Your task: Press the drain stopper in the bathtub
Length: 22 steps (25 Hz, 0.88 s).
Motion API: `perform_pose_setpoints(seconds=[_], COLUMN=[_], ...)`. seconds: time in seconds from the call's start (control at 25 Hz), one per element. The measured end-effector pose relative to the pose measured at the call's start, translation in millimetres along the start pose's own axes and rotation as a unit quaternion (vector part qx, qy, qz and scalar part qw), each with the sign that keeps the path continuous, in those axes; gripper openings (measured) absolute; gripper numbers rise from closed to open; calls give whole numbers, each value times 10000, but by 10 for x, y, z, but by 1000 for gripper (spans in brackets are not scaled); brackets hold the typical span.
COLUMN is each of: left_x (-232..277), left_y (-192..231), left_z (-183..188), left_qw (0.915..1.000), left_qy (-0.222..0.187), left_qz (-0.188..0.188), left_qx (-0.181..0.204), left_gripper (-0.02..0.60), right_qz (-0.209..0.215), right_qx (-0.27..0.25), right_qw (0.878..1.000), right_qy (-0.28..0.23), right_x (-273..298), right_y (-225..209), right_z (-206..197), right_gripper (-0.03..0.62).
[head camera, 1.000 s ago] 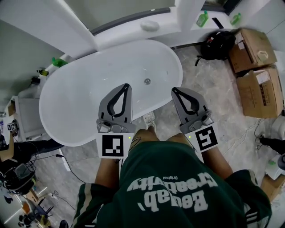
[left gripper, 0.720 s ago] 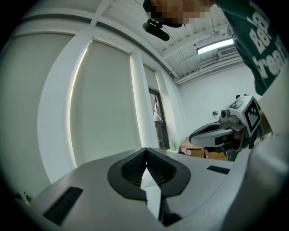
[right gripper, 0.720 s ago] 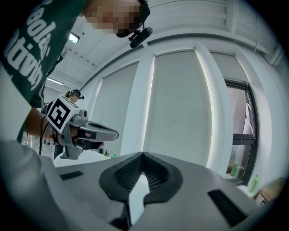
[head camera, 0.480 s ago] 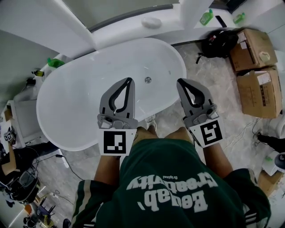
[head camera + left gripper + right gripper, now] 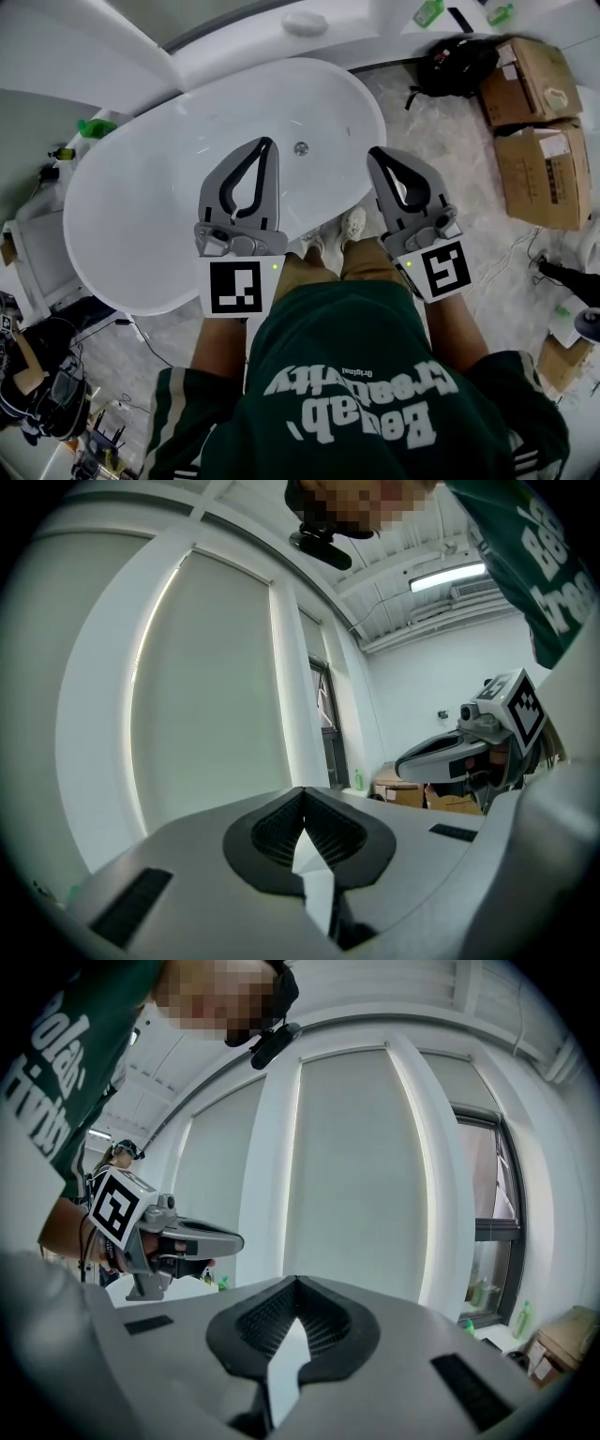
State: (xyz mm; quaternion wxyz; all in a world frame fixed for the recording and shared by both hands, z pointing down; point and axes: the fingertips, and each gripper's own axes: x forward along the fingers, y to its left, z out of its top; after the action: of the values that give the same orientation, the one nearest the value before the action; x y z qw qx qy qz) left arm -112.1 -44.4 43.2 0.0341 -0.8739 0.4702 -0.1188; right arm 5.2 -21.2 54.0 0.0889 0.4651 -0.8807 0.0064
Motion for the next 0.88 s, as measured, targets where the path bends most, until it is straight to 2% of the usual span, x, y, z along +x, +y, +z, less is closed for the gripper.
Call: perform_pose_setpoints(seconds=[0.28, 0.44, 0.68, 0.88], left_x=[250, 448, 811, 1175], left_y=[-170, -289, -409, -512], left_z=[43, 109, -103, -352], left_qw=[9999, 9995, 9978, 9959], left_qy=[111, 40, 612, 892], left_qz=[-12, 5, 97, 18], left_qx=[-24, -328, -238, -165], left_gripper=[9, 9, 8, 9], right_qz=[52, 274, 702, 1067], right_qx=[68, 316, 520, 650], right_qw=[9999, 9991, 9962, 9921], right_qy=[-54, -74, -75, 112], right_x=[-10, 47, 196, 344], right_y=[-352, -526, -806, -998], right_z=[-50, -174, -478, -991], right_gripper=[14, 14, 14, 14])
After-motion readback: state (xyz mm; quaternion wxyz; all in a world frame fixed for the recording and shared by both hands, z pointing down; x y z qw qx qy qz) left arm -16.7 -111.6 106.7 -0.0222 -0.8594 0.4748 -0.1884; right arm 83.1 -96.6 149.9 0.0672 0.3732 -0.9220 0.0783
